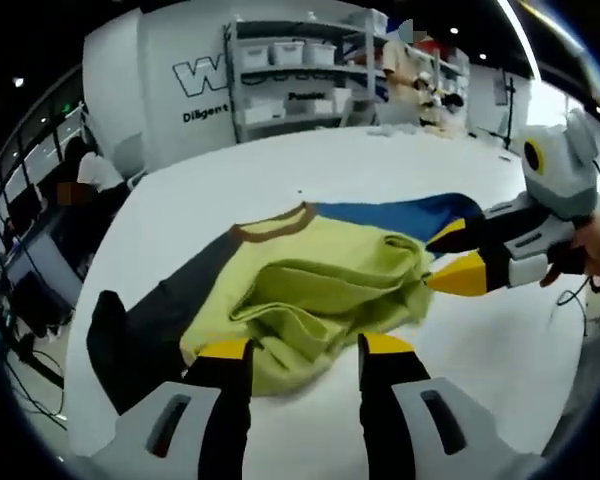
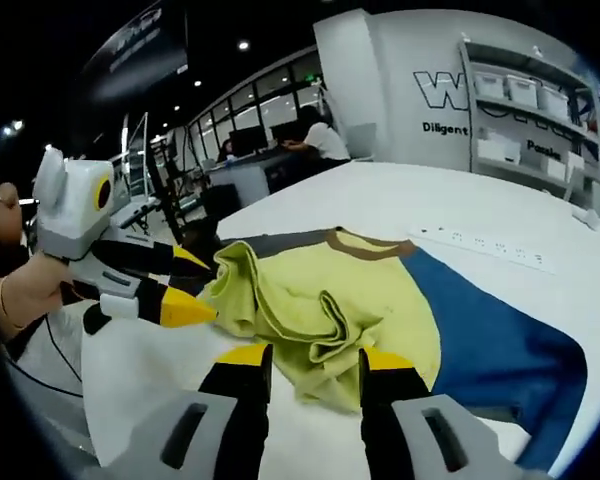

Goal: Fold the garment on the visible template until the final outline fits inside the template.

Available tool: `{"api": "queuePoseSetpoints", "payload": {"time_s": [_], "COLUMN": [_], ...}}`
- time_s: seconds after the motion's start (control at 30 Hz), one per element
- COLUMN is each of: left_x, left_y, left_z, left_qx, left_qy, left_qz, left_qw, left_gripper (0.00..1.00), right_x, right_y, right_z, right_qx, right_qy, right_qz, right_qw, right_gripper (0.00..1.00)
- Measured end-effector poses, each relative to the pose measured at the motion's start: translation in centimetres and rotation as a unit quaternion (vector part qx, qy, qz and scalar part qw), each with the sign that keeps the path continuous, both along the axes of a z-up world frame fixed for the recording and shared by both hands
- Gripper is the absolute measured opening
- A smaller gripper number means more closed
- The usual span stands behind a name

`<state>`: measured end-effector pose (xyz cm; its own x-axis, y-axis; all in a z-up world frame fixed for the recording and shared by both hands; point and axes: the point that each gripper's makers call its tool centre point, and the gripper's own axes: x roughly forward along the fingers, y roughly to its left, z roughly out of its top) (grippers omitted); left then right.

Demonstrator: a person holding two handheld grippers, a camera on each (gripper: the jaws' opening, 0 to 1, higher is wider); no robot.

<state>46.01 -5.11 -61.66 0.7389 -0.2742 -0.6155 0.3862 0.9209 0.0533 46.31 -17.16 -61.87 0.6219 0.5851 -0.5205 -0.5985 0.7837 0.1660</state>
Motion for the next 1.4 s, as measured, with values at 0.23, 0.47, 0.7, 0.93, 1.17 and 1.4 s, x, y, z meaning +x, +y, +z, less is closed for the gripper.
{"api": "queuePoseSetpoints", "payload": {"time_s": [0.23,0.47,0.7,0.93,1.17,1.4], "left_x": [0.1,0.8,0.8,0.7,-0.2,-1.6], "left_y": [-0.7,-0.7,-0.3,0.3,0.8,2.3], "left_z": [-0.7,-1.1,-1.9,-1.8,-0.9,1.3], "left_qx": [-0.02,-0.037,-0.031,-0.026,-0.025,-0.03], "left_qy": [-0.001,-0.007,0.0,-0.01,-0.012,-0.02], "left_qz": [0.022,0.044,0.056,0.053,0.032,0.013], "left_qw": [0.9996,0.9983,0.9979,0.9982,0.9991,0.9992], "left_gripper": [0.28,0.2,0.11,0.0,0.0,0.0], "right_x": [0.2,0.7,1.3,1.2,0.4,-0.8], "right_y": [0.5,0.7,0.6,0.2,-0.3,-2.1], "right_z": [-0.4,-1.1,-1.6,-1.7,-0.9,1.8], "right_qx": [-0.017,-0.018,-0.032,-0.044,-0.028,-0.017], "right_qy": [-0.011,-0.001,-0.001,-0.004,0.001,-0.014], "right_qz": [-0.005,-0.029,-0.041,-0.038,-0.035,-0.034], "right_qw": [0.9998,0.9994,0.9986,0.9983,0.999,0.9992], "right_gripper": [0.22,0.15,0.06,0.0,0.0,0.0]}}
